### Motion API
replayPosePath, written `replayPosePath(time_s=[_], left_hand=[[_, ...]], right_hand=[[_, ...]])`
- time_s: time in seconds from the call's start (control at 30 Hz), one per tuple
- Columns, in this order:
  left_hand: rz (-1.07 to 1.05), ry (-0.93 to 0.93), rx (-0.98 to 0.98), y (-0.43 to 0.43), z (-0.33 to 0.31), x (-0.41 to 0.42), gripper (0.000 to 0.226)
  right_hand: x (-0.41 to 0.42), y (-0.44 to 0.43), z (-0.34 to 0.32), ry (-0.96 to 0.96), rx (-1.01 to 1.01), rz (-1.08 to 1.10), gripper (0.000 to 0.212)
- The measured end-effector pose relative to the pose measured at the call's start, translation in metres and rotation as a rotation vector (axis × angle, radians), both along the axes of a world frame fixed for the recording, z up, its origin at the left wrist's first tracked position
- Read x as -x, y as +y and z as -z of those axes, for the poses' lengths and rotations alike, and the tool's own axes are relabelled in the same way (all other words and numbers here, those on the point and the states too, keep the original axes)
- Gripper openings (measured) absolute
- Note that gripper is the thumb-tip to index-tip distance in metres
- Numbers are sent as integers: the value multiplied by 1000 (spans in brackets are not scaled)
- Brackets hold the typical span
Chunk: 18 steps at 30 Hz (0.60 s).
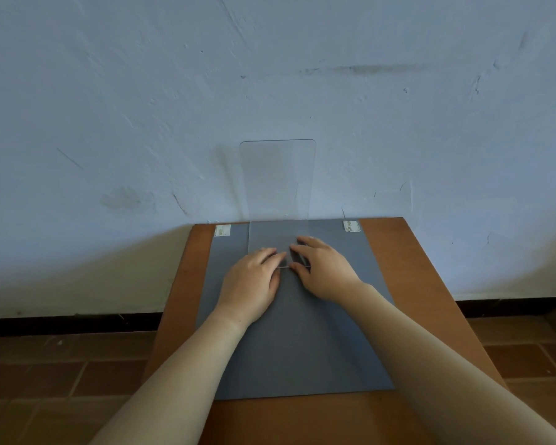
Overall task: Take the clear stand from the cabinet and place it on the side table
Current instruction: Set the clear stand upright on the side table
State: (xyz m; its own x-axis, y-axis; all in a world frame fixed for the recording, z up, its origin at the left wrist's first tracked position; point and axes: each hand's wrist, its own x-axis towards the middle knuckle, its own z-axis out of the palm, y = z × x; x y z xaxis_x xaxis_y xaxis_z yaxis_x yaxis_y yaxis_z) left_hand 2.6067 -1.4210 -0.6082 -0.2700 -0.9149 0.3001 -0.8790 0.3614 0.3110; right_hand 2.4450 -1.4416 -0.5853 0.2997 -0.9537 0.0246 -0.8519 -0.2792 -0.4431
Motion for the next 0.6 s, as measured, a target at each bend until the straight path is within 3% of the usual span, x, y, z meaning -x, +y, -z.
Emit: replayPosePath(time_s=[0.3, 0.47, 0.6], left_hand=[[-69, 46, -120, 4, 1, -6, 39], [-2, -76, -185, 1, -4, -10, 47], [-28, -65, -181, -2, -4, -7, 47]], right_hand=[[5, 14, 7, -54, 69, 35, 34], [7, 7, 4, 61, 65, -10, 41], [5, 3, 0, 111, 22, -21, 42]])
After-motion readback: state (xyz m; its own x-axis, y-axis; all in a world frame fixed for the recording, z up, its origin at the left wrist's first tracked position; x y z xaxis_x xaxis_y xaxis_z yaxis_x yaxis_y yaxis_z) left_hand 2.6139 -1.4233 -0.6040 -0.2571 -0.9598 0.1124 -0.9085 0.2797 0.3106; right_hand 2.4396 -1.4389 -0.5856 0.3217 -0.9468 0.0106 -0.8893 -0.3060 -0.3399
